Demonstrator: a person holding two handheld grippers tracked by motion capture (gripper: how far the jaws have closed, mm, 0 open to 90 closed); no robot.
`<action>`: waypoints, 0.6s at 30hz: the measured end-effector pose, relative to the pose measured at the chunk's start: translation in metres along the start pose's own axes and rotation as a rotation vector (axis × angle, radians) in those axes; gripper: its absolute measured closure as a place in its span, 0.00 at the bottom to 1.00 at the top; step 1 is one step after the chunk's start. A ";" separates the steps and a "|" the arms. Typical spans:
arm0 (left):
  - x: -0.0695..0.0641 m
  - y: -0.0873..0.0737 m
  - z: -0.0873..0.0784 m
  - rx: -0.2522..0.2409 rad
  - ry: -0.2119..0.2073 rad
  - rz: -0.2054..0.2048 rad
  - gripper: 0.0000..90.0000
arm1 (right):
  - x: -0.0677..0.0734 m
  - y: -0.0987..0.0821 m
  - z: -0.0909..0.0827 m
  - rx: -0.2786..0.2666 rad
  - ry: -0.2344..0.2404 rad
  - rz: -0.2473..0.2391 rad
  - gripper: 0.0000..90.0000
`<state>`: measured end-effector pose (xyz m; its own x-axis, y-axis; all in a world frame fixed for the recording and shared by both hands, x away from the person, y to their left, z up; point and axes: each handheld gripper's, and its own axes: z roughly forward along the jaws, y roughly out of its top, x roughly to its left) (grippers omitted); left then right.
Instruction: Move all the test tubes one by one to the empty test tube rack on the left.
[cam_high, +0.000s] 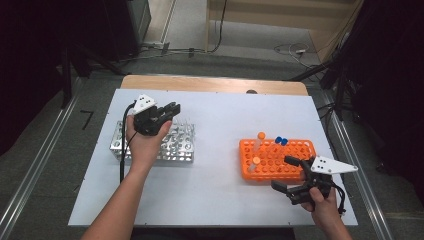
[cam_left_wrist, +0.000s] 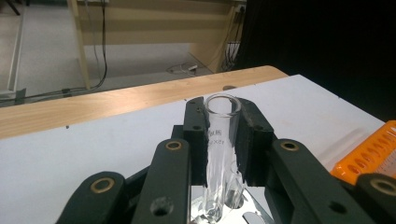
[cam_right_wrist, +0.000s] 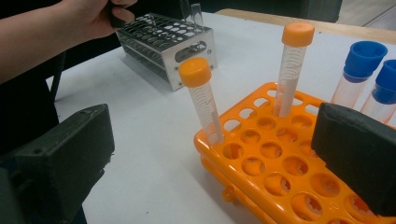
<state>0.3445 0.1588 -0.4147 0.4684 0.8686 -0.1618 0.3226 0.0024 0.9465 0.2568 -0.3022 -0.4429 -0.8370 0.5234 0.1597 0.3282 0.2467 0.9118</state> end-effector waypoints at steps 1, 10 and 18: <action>0.000 -0.001 0.001 0.008 0.004 0.006 0.85 | 0.000 0.000 0.000 0.001 -0.001 -0.002 0.00; -0.005 -0.007 0.010 0.077 0.018 0.073 0.85 | -0.001 -0.001 0.001 0.005 -0.004 0.003 0.00; -0.006 -0.013 0.017 0.148 0.030 0.091 0.84 | -0.001 -0.002 0.003 0.013 -0.005 0.004 0.00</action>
<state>0.3515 0.1449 -0.4305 0.4771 0.8763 -0.0673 0.3988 -0.1477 0.9051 0.2584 -0.3006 -0.4458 -0.8334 0.5288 0.1608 0.3367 0.2551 0.9064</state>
